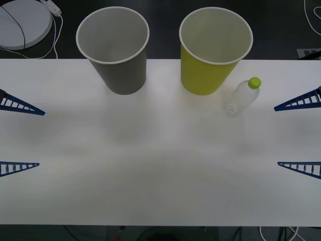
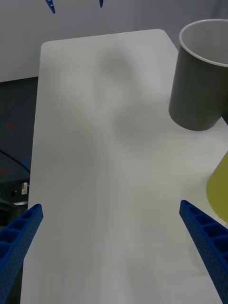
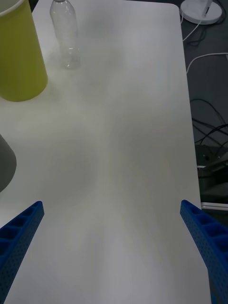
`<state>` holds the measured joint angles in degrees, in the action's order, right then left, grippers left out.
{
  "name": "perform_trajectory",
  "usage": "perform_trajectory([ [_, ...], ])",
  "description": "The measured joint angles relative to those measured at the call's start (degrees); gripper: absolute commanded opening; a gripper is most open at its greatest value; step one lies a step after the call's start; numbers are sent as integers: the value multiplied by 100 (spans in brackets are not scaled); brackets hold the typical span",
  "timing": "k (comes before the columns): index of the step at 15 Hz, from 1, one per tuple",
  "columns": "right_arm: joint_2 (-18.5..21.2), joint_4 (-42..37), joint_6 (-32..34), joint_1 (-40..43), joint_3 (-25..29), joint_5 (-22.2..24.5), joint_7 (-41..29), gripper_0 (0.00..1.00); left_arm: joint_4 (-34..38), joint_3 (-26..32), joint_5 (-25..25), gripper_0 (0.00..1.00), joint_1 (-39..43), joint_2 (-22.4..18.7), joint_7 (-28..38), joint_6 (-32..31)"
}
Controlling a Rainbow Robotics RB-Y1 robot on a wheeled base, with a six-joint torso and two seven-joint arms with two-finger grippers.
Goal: Put the can into the green bin and the plastic bottle into the gray bin
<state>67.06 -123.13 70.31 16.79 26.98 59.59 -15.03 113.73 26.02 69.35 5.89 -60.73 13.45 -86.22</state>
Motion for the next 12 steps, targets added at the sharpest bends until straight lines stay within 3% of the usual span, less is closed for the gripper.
perform_trajectory([
  [7, -146, 31, -54, 86, -15, -158, -29, 100, 0, 0, 0, 100, 0, 0, 0, 0],
  [12, -142, 8, -537, 409, -52, -222, -7, 100, 0, 0, 0, 100, 0, 0, 0, 0],
])
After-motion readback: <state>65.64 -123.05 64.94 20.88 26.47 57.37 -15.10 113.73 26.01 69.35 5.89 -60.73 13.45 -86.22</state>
